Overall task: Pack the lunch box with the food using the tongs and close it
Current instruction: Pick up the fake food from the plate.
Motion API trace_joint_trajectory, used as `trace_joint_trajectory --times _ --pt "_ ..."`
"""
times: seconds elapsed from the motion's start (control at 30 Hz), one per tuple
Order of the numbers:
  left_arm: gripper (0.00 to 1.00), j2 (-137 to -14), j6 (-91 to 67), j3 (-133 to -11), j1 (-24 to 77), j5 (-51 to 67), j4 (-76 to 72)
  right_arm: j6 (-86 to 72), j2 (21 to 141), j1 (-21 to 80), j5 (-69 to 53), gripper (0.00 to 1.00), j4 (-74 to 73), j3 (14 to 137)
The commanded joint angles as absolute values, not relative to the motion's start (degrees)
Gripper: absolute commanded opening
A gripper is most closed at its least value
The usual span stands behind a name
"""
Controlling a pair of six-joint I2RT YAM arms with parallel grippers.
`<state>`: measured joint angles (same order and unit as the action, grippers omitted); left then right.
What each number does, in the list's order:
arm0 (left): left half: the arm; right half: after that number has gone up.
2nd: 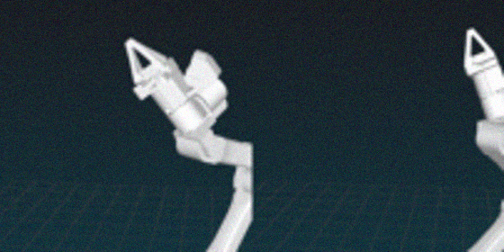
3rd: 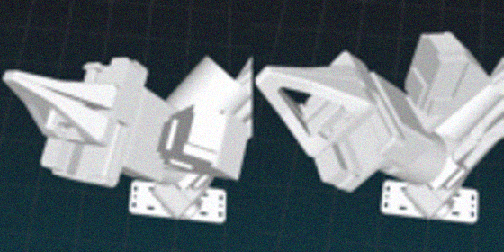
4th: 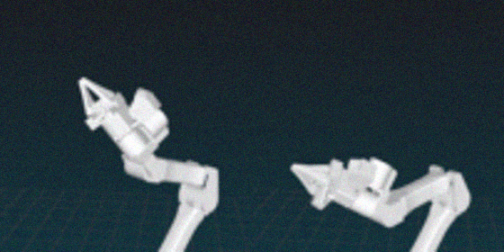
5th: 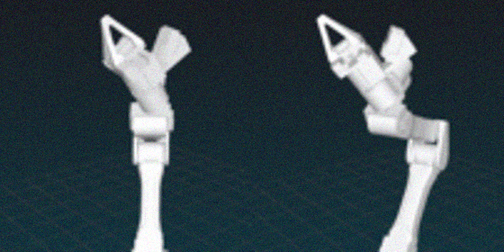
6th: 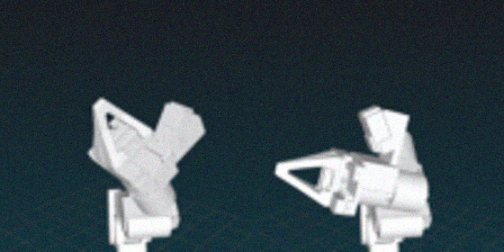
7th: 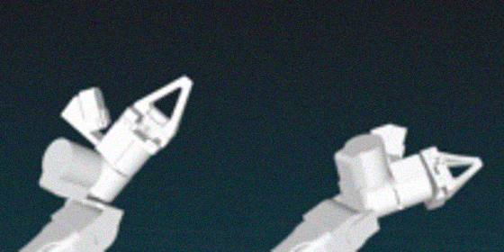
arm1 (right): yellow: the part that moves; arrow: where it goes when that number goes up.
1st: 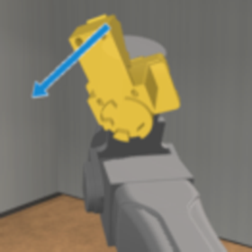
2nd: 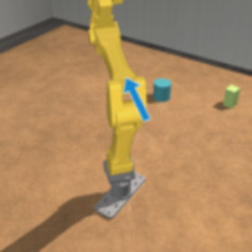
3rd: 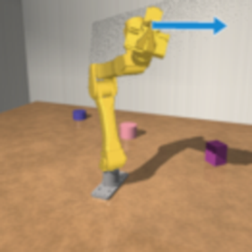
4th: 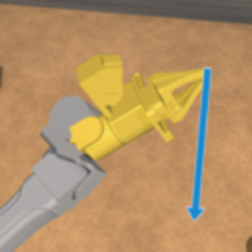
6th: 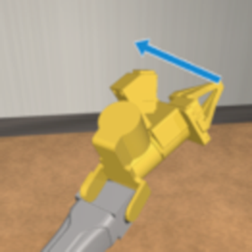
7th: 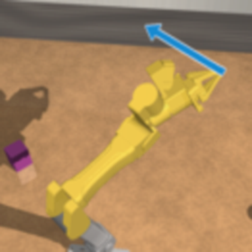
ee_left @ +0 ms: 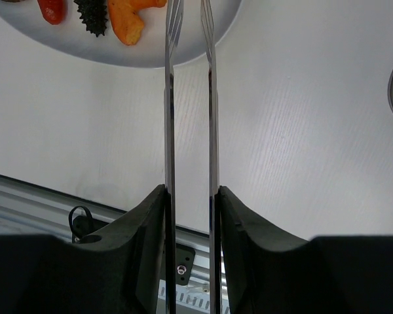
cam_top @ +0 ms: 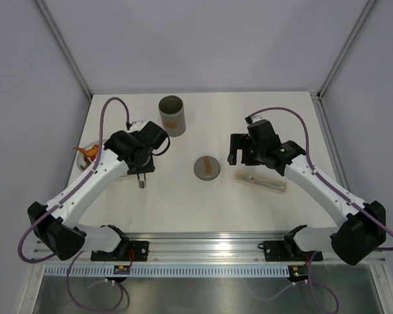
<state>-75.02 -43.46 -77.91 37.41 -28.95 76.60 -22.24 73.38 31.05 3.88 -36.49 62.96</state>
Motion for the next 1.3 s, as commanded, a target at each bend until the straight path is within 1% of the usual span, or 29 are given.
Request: trace_joint_trajectory --times 0.0,0.1,0.27,0.4,0.63,0.77,0.97,1.03,1.27 --pt "0.39 -74.8 -41.8 -80.9 35.5 -28.4 75.0 -21.0 73.7 30.9 3.1 0.99 -34.0 64.6" --pt "0.39 -75.0 -41.0 -79.6 33.5 -28.0 74.0 -21.0 73.9 30.9 3.1 1.00 -34.0 64.7" --pt "0.39 -76.1 -41.4 -77.9 32.8 -31.1 72.9 -21.3 74.0 30.9 3.5 0.99 -33.5 64.2" --pt "0.39 -78.6 -42.1 -78.1 32.8 -35.8 73.8 -21.4 74.0 30.9 3.3 0.99 -33.3 63.9" --pt "0.40 -84.3 -40.3 -79.2 32.6 -38.5 73.2 -21.5 74.4 30.9 3.4 1.00 -32.9 63.4" --pt "0.40 -86.8 -36.9 -79.4 31.8 -38.3 70.5 -21.6 74.4 30.9 3.2 0.99 -32.8 63.3" --pt "0.44 -89.2 -33.1 -79.7 29.8 -36.0 66.8 -21.5 74.2 30.9 2.4 1.00 -32.6 63.1" --pt "0.46 -90.6 -32.4 -80.0 28.7 -35.6 66.4 -21.5 74.2 30.9 2.4 0.99 -32.6 63.2" --pt "0.48 -93.3 -30.1 -79.5 27.2 -36.5 65.4 -22.0 73.7 30.9 1.9 0.99 -32.5 62.7"
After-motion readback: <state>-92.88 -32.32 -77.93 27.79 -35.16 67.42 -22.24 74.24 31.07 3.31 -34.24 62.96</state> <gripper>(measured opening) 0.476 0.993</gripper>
